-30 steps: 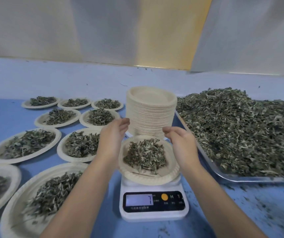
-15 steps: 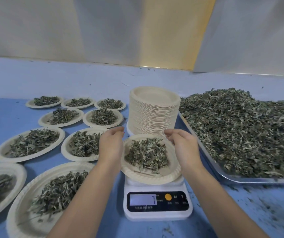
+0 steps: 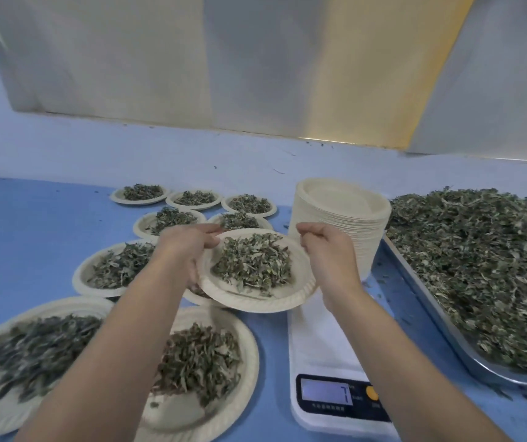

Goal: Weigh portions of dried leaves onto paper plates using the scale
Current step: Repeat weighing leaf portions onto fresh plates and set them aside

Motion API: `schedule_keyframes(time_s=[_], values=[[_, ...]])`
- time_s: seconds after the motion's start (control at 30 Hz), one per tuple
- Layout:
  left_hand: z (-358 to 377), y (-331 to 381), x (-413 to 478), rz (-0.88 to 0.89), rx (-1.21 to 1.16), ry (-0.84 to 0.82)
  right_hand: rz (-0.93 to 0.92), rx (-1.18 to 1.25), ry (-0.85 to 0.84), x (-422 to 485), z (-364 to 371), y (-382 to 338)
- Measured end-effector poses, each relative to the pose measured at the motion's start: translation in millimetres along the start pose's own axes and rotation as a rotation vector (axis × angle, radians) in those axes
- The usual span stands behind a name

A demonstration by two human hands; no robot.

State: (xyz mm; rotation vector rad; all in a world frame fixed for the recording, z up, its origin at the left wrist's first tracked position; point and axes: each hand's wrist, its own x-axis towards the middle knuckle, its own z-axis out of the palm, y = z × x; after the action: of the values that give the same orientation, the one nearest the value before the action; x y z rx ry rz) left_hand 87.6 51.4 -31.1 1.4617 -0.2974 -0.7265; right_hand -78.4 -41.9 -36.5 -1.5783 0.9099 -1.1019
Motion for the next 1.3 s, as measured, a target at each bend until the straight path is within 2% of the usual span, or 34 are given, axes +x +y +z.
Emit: schedule_keyframes(time_s=[0.13,0.3,0.4,0.5,0.73,1.03,1.17,1.3], values=[[-36.3,14.1,20.5,0.031,-0.128,0.132,0.060,-0.022,-0.133,5.5,39.4,-8.2],[-78.1,24.3,43.4,0.133,-0.213,0.433,0.420,0.177,-0.393,0.5,90.1,-15.0],[-96.6,27.1,53.8,0.164,-0.256,0.518,0.507,0.269,-0.405,1.5,124.0,-16.9],[-115.1,29.5,61.1,0.117,-0.267,0.509,0.519,0.292,-0.375,8.8,153.6,-20.6],[-147.3,29.7,83.4,-0.067,-0.203,0.357,0.491,0.231,-0.365,33.9,210.7,-31.0],[-184.3,30.1,158.3,-0.093,-0.355,0.511,0.470,0.244,-0.438,64.8,230.8,-17.1],[-198.8,18.9,186.6,-0.094,-0.393,0.652,0.453,0.256,-0.375,79.1,226.3,-7.1],[-198.8,8.1,200.5,-0.095,-0.432,0.587,0.462,0.278,-0.358,85.3,227.8,-3.7]])
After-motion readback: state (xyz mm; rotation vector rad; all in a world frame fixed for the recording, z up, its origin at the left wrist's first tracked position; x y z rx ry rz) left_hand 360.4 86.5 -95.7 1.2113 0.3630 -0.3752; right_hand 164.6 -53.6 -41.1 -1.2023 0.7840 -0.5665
